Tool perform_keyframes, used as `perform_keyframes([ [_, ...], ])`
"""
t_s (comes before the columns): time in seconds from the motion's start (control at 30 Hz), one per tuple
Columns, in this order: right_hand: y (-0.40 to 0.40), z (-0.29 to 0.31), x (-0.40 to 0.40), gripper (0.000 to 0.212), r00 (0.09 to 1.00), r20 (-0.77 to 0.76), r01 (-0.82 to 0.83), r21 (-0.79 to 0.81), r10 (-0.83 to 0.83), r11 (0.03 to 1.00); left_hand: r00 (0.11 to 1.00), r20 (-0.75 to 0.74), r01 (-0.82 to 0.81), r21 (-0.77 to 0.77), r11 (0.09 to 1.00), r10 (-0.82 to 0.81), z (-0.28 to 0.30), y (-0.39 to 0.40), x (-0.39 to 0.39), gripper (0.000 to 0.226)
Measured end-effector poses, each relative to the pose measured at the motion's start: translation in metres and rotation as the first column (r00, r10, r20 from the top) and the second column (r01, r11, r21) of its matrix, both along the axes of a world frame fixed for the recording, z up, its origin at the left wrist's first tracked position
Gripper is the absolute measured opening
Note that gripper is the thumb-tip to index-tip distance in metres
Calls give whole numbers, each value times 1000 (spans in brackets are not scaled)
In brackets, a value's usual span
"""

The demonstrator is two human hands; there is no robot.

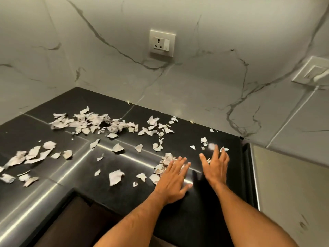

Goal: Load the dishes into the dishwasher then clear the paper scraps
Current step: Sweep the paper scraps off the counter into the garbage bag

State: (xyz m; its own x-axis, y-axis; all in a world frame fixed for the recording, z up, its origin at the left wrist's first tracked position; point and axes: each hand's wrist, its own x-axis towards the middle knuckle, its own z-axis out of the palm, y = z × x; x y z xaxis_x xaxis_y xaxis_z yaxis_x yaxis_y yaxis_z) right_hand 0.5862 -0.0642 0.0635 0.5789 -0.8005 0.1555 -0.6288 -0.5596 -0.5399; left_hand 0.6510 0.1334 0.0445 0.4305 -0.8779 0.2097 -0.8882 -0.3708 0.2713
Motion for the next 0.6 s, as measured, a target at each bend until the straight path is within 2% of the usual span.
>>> perform_keyframes([
  [0.17,-56,-15,21,85,987,-109,126,72,-118,989,995,53,83,115,990,-90,-8,-26,27,68],
  [0.23,-62,-14,33,85,979,-153,143,44,-134,989,991,71,103,131,986,-113,-7,-26,35,65],
  [0.3,-71,-18,60,84,978,-188,101,39,-92,994,991,54,113,155,981,-122,-9,-34,56,62],
  [0.47,-45,-19,104,74,965,-231,-121,16,122,992,989,87,101,198,975,-121,-10,-25,90,61],
  [0.6,-3,-19,139,77,938,-252,-246,-3,237,969,995,97,5,218,976,-27,-7,0,133,68],
])
